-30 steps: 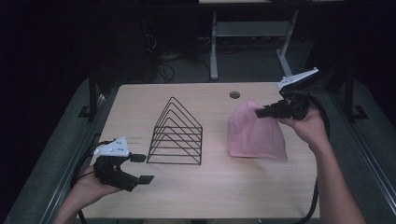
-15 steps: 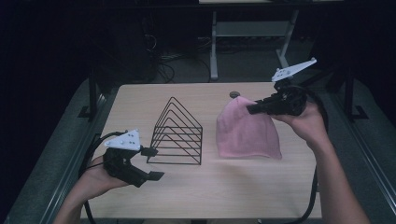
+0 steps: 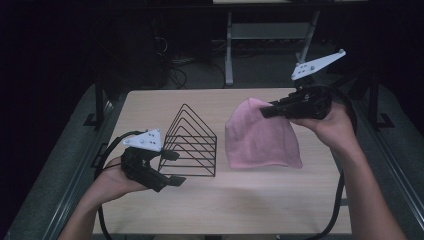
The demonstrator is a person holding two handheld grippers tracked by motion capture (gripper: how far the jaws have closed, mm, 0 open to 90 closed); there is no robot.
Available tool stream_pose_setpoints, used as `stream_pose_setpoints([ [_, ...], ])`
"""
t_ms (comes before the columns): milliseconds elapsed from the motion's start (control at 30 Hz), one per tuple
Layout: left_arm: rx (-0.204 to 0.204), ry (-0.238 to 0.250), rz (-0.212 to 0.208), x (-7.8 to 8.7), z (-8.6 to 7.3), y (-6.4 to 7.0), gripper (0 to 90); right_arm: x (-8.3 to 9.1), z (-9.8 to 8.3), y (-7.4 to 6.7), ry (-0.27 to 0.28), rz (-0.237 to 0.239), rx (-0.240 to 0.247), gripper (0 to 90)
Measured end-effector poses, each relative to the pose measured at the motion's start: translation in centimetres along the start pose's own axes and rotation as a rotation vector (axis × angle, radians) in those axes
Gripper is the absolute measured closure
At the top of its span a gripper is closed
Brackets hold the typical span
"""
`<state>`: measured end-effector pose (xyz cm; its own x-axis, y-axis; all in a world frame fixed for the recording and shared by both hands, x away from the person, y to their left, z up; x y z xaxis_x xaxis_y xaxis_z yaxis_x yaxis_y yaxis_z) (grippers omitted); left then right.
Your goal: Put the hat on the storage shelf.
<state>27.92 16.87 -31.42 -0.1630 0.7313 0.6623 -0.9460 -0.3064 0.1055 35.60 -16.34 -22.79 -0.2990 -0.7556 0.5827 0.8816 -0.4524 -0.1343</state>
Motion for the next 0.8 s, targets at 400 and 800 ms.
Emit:
stream_pose_setpoints([
  [400,0.030,0.010,0.003,-0.3,0.3,-1.1,24.2,-0.7,4.1,-2.7,0.017,0.060,0.089,80.5],
  [800,0.058,0.044,0.021,0.9,0.3,-1.9,25.4,-1.9,8.4,-6.2,0.031,0.118,0.186,80.5],
])
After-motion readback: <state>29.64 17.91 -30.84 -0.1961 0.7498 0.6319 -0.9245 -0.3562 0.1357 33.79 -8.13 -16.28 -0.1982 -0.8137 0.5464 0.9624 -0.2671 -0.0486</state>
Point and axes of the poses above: each handheld gripper's, and its own axes: x roughly backward along the jaws, z roughly out of its top, y roughly to its right, the point moved 4 cm from there along -x, roughly forward along the jaws
